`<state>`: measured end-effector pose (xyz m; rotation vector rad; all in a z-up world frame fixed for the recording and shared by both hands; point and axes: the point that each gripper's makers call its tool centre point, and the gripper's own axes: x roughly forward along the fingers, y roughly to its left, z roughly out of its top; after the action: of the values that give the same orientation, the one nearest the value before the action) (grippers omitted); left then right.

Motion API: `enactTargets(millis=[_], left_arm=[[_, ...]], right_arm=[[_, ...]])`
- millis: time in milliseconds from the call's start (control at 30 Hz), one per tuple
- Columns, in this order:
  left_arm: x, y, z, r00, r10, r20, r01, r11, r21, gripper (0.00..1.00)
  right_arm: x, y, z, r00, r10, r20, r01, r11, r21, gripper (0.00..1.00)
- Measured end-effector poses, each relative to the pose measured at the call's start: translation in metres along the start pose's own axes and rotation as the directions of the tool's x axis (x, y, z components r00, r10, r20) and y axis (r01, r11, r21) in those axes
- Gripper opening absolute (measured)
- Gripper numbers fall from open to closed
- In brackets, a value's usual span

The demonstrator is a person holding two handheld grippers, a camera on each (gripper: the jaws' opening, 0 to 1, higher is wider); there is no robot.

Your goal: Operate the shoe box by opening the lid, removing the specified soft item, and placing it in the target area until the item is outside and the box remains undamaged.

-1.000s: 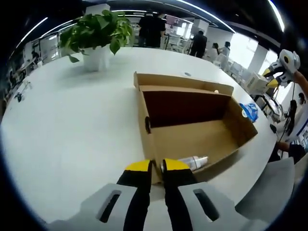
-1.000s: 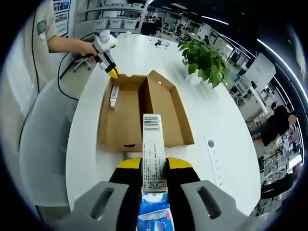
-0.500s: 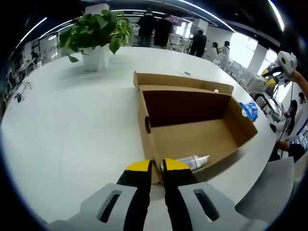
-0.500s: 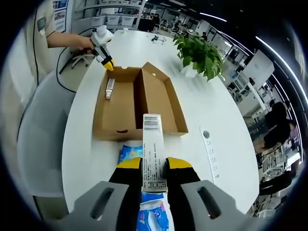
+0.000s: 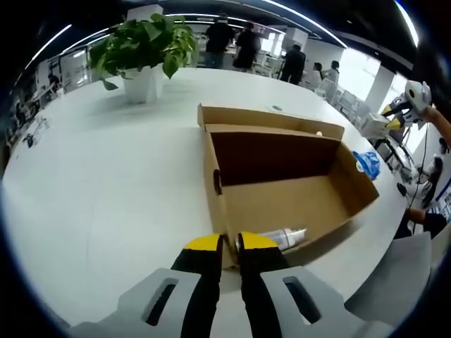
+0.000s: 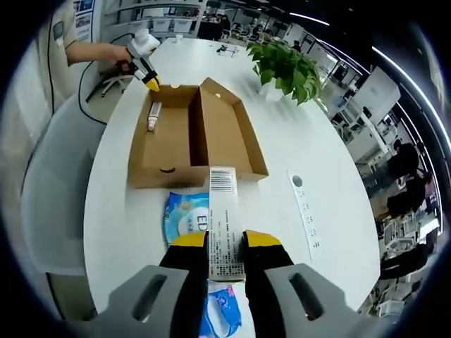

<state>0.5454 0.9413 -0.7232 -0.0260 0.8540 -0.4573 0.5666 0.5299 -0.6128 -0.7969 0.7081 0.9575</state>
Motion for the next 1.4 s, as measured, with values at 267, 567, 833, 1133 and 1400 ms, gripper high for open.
enactTargets(millis=[267, 567, 833, 1133, 1400], left_arm=[[0.001, 0.0, 0.0, 1.0, 0.005, -0.009, -0.005, 1.0, 0.016, 0.06], [0.001, 0.0, 0.0, 1.0, 0.011, -0.012, -0.011, 1.0, 0.022, 0.06], [0.001, 0.0, 0.0, 1.0, 0.012, -0.017, -0.012, 0.999, 0.034, 0.06], [0.001, 0.0, 0.0, 0.999, 0.022, -0.028, -0.02, 0.999, 0.042, 0.06], [0.002, 0.0, 0.0, 0.999, 0.028, -0.041, -0.025, 0.998, 0.049, 0.06]], right_arm=[[0.002, -0.009, -0.027, 0.999, 0.004, -0.038, -0.004, 1.0, -0.003, 0.16], [0.007, -0.019, -0.059, 0.996, 0.008, -0.087, -0.008, 1.0, 0.003, 0.16], [0.012, -0.028, -0.081, 0.993, 0.015, -0.114, -0.014, 1.0, 0.008, 0.16], [0.025, -0.034, -0.11, 0.986, 0.038, -0.161, -0.04, 0.999, -0.004, 0.16], [0.036, -0.041, -0.135, 0.98, 0.051, -0.194, -0.053, 0.999, -0.005, 0.16]])
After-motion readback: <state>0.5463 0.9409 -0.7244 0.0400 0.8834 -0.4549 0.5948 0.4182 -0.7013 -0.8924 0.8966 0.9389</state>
